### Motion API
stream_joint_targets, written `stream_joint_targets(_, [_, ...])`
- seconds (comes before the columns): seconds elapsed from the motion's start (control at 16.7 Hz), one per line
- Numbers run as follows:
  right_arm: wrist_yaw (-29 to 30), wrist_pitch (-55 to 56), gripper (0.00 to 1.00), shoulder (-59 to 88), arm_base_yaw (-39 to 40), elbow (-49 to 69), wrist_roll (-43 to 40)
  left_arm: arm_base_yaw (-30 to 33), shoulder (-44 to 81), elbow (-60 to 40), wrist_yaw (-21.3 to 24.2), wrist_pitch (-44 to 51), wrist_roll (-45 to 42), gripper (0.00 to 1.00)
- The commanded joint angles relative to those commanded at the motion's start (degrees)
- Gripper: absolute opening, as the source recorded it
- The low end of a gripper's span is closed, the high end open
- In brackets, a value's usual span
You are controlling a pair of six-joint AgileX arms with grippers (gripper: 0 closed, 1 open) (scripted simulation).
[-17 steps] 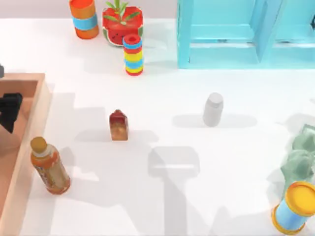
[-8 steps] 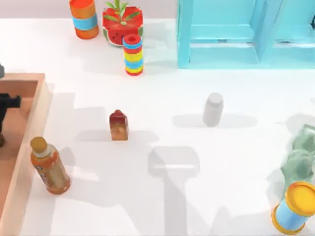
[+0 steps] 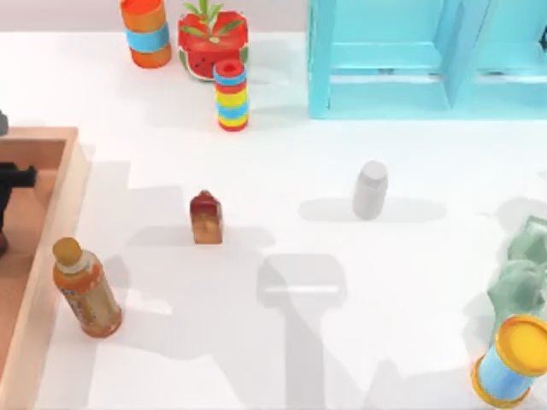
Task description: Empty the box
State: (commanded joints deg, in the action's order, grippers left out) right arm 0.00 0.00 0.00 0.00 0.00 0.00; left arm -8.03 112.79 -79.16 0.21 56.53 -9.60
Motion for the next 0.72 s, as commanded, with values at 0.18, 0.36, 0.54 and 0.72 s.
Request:
stream_joint_targets(0.18, [0.0,0.0,1.0,0.0,0.0,0.0,0.0,0.0,0.0,0.0,0.0,0.0,0.0,0.0])
stream_joint_targets(0.36, [0.0,0.0,1.0,0.0,0.0,0.0,0.0,-0.2,0.0,-0.1,-0.2,0.0,-0.1,0.0])
stream_joint_targets(0.54, [0.0,0.0,1.0,0.0,0.0,0.0,0.0,-0.4,1.2,-4.1,-3.5,0.7,0.2,0.0])
stream_joint_targets(0.72, [0.0,0.0,1.0,0.0,0.0,0.0,0.0,-0.2,1.1,-12.5,-7.7,6.2,0.6,0.0])
